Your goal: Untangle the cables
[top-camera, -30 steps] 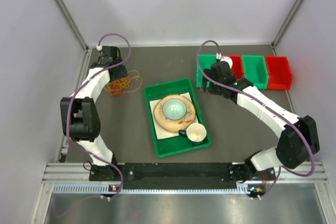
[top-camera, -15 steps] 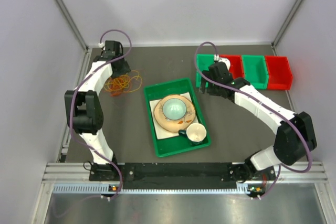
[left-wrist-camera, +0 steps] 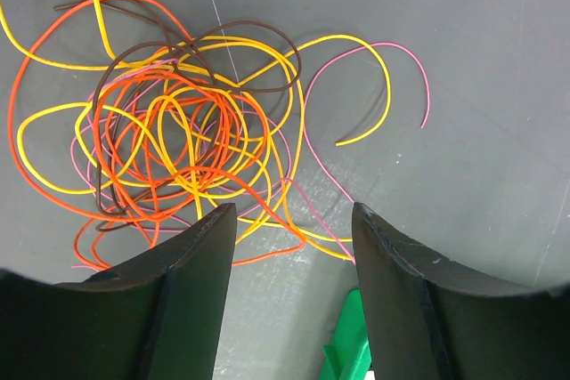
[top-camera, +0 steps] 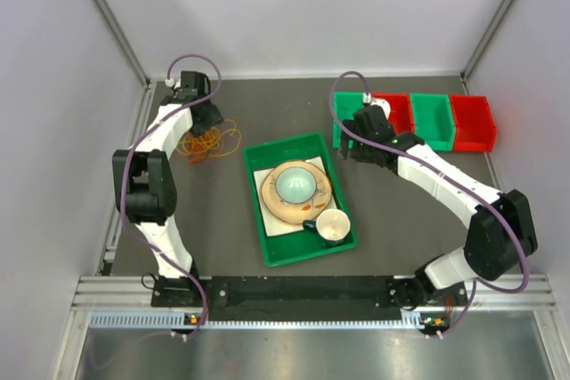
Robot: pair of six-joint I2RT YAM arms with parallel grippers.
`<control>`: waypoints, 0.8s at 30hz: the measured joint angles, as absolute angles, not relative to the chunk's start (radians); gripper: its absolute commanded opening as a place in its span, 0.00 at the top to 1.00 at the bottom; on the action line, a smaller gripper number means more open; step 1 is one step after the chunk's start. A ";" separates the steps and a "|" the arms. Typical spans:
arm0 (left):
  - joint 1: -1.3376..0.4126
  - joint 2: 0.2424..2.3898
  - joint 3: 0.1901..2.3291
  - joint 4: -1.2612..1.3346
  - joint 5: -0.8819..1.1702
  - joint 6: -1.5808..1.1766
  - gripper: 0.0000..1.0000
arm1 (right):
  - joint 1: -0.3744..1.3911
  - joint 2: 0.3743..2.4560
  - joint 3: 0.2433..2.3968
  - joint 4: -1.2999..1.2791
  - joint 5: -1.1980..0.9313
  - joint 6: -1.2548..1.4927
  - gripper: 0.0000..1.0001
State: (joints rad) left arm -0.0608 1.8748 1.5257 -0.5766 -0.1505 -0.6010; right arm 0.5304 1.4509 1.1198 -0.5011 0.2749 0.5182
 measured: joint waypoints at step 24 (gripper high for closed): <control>-0.061 1.943 1.519 -0.533 -0.164 -0.646 1.00 | 0.530 1.451 1.120 -0.502 0.274 0.518 0.16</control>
